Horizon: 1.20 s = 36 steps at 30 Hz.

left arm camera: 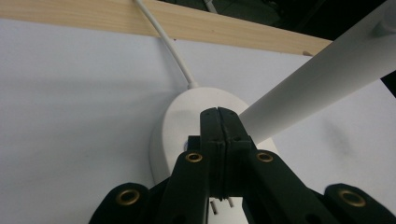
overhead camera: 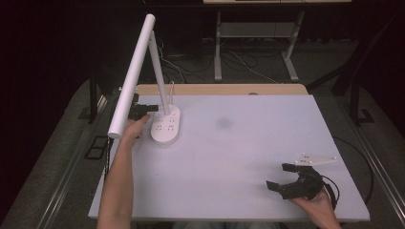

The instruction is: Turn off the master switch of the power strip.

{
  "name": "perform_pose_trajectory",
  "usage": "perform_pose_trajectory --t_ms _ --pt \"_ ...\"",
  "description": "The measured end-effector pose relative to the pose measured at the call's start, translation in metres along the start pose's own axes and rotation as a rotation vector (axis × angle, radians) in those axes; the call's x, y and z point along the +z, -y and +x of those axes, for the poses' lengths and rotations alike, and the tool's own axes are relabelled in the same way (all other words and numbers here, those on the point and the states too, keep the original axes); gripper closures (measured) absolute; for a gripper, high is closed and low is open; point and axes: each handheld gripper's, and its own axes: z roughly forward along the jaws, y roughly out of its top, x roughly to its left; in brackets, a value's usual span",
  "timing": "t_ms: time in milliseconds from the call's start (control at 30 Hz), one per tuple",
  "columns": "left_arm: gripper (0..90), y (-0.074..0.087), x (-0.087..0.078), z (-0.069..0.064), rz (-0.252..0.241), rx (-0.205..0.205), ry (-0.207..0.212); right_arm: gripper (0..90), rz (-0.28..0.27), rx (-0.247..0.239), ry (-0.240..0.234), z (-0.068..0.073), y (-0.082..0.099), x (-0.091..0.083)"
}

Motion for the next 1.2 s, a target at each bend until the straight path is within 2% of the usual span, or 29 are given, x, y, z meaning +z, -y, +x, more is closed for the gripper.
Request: perform_pose_trajectory --t_ms 100,367,500,600,733,767,1200 --pt "89.8 0.002 0.005 0.0 0.012 0.021 0.007 0.0 0.001 0.002 0.001 0.0 0.0 -0.001" --pt "89.8 0.007 0.014 0.001 0.043 0.013 -0.008 0.0 0.005 0.004 -0.005 0.0 0.0 0.0" --pt "89.8 0.011 0.015 0.006 0.013 -0.021 -0.01 0.0 0.004 0.004 -0.002 0.0 0.001 0.0" --pt "89.9 0.011 0.014 0.009 0.01 -0.04 -0.013 0.0 0.002 0.007 -0.002 0.0 0.001 0.0" --pt "90.0 0.011 0.016 0.007 0.025 -0.032 -0.013 0.0 0.007 0.006 -0.004 0.0 0.001 0.001" --pt "90.0 0.012 0.017 0.006 0.025 -0.039 -0.002 0.0 0.007 0.004 -0.004 0.0 0.001 0.001" --pt "90.0 0.01 0.02 0.004 0.027 -0.069 -0.014 0.0 0.002 -0.006 -0.008 0.002 0.001 -0.001"
